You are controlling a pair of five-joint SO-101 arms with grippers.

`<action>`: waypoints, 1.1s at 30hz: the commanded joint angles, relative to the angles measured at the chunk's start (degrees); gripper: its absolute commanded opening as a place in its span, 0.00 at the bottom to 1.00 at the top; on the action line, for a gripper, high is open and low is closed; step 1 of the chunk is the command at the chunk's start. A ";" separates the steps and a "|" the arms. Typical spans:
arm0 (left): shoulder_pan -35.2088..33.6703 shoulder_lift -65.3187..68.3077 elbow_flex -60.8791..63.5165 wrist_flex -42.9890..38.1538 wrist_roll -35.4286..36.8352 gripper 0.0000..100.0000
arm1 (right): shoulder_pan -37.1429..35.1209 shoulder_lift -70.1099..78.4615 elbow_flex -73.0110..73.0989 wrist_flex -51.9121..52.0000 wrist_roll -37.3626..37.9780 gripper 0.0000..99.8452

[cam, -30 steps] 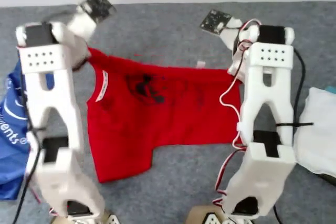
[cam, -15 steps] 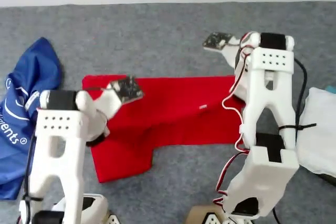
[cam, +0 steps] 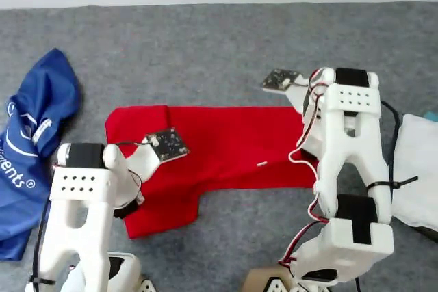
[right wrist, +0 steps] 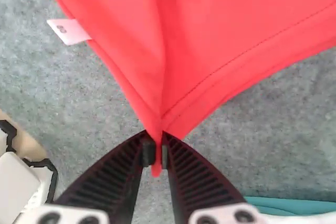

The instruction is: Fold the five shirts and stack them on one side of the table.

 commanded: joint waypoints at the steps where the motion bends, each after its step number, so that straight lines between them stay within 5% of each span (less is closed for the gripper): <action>1: 1.05 -1.41 0.13 1.85 -0.62 0.01 | 2.07 -4.00 0.26 -1.71 0.62 0.01; 9: 11.96 -1.49 0.13 1.85 0.26 0.01 | 6.02 -4.18 0.09 -1.98 3.08 0.01; 19: 4.13 -1.41 0.13 1.67 -0.79 0.01 | 4.70 -4.35 0.00 -1.10 2.81 0.02; 26: 2.73 -1.49 -2.77 1.67 -0.44 0.11 | 4.53 -8.75 0.00 -1.54 0.44 0.21; 33: 3.08 -1.49 -7.96 1.76 2.81 0.15 | 4.18 -10.42 0.00 -1.63 0.35 0.21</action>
